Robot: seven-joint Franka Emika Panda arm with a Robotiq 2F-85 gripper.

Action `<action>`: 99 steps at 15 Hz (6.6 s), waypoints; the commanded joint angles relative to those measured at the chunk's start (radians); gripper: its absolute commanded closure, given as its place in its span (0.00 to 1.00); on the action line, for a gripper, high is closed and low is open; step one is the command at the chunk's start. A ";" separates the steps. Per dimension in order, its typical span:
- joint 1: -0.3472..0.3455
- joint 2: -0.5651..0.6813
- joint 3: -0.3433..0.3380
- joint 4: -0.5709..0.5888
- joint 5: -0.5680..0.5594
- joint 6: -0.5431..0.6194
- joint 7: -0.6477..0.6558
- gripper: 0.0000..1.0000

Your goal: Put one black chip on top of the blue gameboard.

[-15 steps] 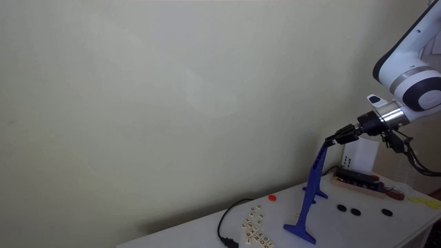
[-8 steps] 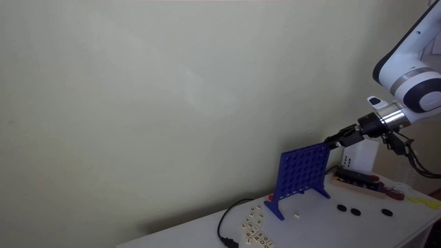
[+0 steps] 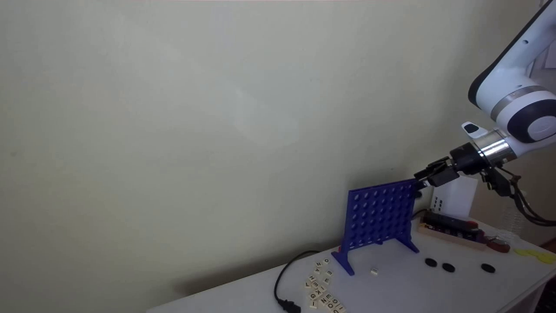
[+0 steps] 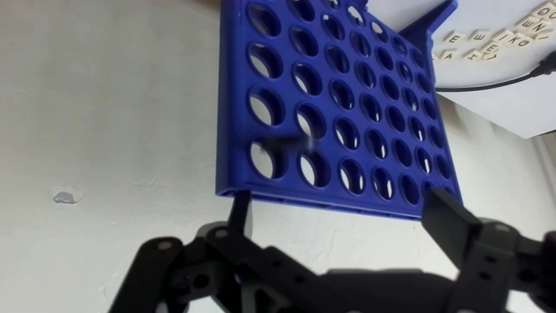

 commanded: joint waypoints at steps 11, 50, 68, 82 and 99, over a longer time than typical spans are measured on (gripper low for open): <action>0.029 -0.139 -0.006 -0.069 -0.003 0.037 0.004 0.00; -0.017 0.235 -0.007 0.074 -1.734 0.055 1.944 0.00; -0.041 0.512 0.035 0.261 -1.761 0.120 1.963 0.00; -0.036 0.564 0.058 0.305 -1.754 0.111 1.985 0.15; -0.032 0.580 0.056 0.337 -1.761 0.082 1.992 0.62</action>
